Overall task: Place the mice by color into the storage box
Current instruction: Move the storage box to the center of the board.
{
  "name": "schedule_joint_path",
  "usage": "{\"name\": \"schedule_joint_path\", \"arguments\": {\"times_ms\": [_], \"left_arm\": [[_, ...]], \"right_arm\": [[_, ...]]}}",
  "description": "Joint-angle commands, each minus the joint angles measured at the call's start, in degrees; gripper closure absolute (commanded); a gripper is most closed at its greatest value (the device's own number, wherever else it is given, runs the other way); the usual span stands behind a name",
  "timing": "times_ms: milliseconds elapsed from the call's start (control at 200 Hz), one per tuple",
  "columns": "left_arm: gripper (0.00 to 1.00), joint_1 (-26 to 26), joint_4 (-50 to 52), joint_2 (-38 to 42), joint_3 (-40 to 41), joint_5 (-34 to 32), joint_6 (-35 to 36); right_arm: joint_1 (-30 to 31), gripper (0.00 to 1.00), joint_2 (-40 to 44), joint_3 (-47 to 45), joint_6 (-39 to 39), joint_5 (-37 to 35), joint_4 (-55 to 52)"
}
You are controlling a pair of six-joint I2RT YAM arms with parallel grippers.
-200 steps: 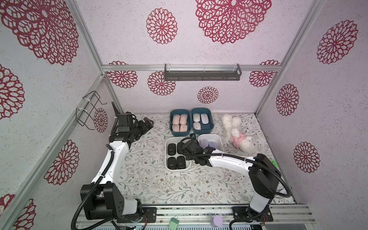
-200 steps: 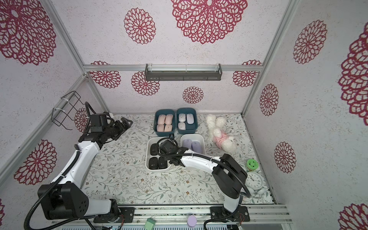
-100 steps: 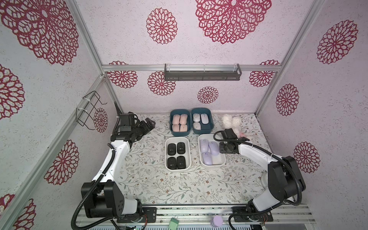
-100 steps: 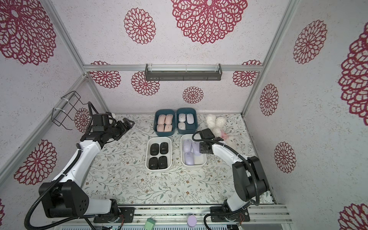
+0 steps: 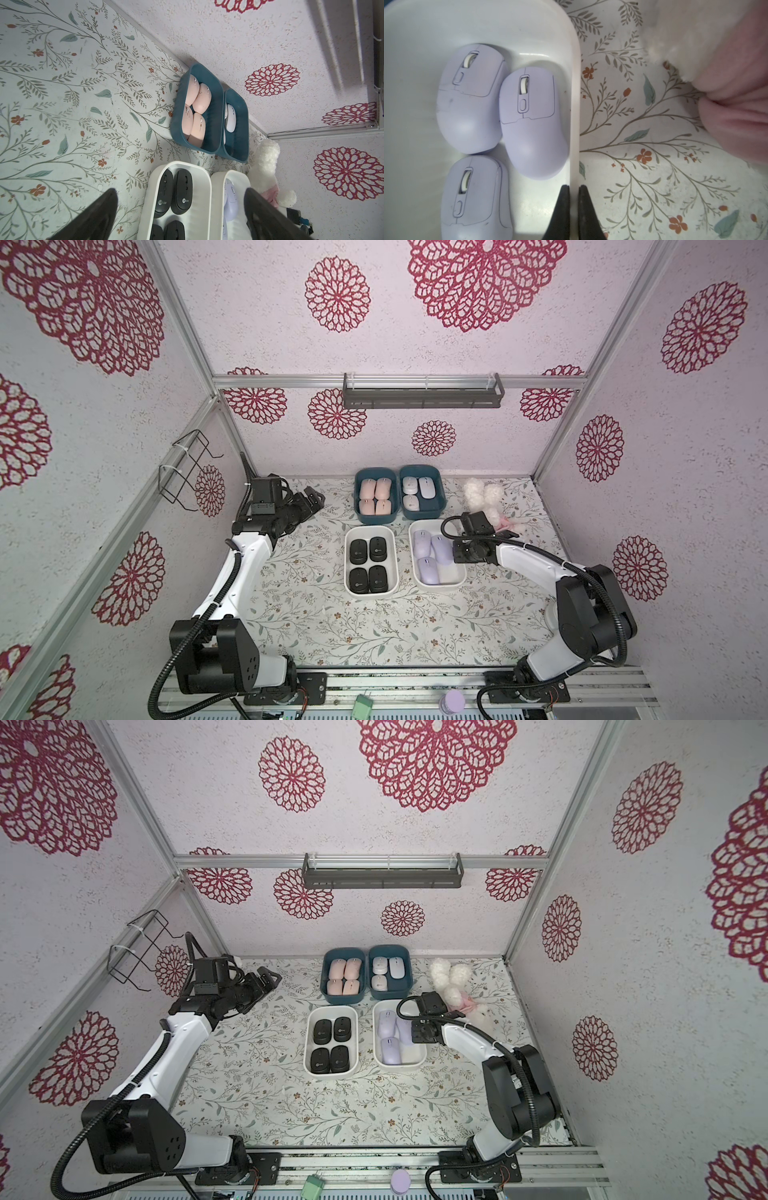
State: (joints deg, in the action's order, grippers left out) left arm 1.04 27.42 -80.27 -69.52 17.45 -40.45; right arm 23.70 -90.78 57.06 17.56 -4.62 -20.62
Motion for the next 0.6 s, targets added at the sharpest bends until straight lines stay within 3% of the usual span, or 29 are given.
{"name": "schedule_joint_path", "arguments": {"times_ms": [0,175,245,335,480,590], "left_arm": [[0.03,-0.2,-0.2,-0.6,-1.4,-0.2,0.9],[0.03,-0.4,0.0,-0.1,-1.3,-0.9,1.2],[0.03,-0.5,-0.7,0.5,-0.9,-1.1,1.5],[0.03,-0.7,-1.9,1.2,0.0,-1.1,1.0],[0.03,-1.4,-2.3,2.1,0.0,-0.9,2.0],[0.03,-3.3,-3.3,5.1,0.4,-3.7,4.8]], "right_arm": [[2.8,0.94,-0.3,0.3,1.3,1.9,0.8],[6.5,0.90,1.7,1.0,9.0,0.3,-1.8],[6.6,0.70,3.5,0.7,10.7,-0.4,-2.1],[6.5,0.68,5.6,0.4,11.7,-2.1,-2.5],[6.5,0.64,10.0,0.9,12.3,0.7,-3.2],[6.4,0.49,15.7,1.5,8.6,-2.6,-3.0]]}}
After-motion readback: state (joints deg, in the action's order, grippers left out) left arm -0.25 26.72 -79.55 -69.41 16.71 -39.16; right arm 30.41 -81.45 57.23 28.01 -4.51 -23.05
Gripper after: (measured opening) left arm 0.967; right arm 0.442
